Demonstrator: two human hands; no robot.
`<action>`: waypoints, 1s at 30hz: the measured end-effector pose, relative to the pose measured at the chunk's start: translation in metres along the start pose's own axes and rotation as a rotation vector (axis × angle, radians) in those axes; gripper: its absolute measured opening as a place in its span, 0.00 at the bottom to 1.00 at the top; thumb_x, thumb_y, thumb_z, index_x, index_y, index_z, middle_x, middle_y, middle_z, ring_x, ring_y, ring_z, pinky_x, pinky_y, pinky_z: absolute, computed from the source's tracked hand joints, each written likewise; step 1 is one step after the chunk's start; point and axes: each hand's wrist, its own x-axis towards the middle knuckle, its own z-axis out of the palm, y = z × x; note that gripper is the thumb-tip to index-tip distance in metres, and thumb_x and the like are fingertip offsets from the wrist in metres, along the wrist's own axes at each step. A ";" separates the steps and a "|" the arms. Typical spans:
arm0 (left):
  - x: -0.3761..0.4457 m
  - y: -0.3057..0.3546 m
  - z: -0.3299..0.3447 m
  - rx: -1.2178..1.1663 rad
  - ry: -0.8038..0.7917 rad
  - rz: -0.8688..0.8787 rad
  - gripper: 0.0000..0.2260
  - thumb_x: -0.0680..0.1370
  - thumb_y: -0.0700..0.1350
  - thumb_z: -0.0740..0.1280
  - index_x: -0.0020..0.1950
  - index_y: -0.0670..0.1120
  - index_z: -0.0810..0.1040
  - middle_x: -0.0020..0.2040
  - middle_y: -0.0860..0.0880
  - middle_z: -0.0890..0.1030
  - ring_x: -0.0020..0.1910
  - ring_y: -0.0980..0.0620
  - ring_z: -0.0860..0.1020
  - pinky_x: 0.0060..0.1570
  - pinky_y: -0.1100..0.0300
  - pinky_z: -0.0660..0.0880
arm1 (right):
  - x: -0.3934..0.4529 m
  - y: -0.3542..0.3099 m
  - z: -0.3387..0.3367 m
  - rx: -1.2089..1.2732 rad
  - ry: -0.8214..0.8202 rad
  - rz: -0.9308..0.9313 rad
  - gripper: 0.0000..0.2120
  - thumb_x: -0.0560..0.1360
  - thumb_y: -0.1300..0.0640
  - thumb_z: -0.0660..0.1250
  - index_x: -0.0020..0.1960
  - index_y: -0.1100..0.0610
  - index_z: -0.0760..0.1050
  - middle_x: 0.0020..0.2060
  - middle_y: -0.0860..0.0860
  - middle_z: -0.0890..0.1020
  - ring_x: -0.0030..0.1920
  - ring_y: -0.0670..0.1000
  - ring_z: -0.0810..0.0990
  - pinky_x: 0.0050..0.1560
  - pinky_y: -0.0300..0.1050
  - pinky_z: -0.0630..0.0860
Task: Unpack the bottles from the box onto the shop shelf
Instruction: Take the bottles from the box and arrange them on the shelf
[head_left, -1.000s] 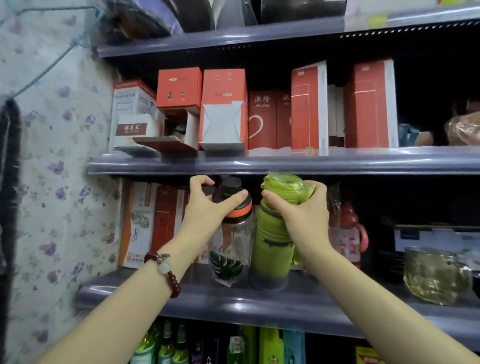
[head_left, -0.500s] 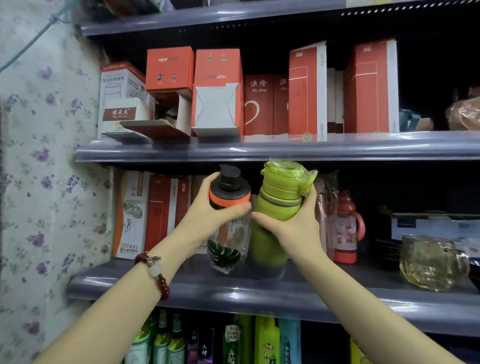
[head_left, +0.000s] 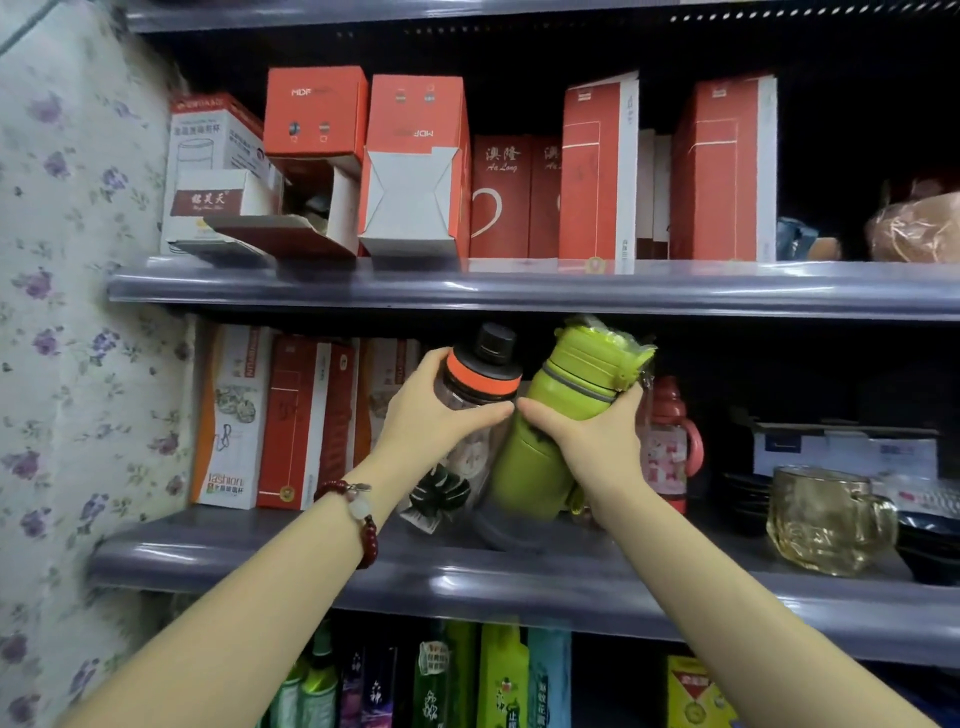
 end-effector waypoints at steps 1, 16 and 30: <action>0.004 -0.002 0.000 -0.025 0.010 -0.020 0.28 0.60 0.59 0.78 0.57 0.64 0.71 0.49 0.66 0.78 0.50 0.72 0.73 0.44 0.71 0.67 | 0.005 -0.001 0.003 -0.012 -0.026 0.011 0.56 0.52 0.40 0.81 0.71 0.48 0.55 0.63 0.50 0.75 0.62 0.55 0.75 0.62 0.53 0.73; 0.047 -0.044 -0.020 -0.272 0.178 -0.356 0.46 0.53 0.67 0.76 0.68 0.51 0.71 0.63 0.50 0.78 0.61 0.48 0.77 0.64 0.48 0.72 | 0.030 0.024 0.054 -0.042 -0.248 -0.116 0.52 0.50 0.40 0.80 0.69 0.43 0.62 0.53 0.42 0.80 0.52 0.45 0.81 0.56 0.51 0.79; 0.049 -0.053 -0.017 -0.266 0.114 -0.439 0.46 0.62 0.70 0.67 0.75 0.53 0.58 0.73 0.47 0.68 0.70 0.45 0.69 0.69 0.45 0.66 | 0.025 0.025 0.061 -0.106 -0.242 -0.092 0.51 0.60 0.43 0.79 0.74 0.45 0.53 0.63 0.52 0.76 0.59 0.53 0.77 0.62 0.54 0.75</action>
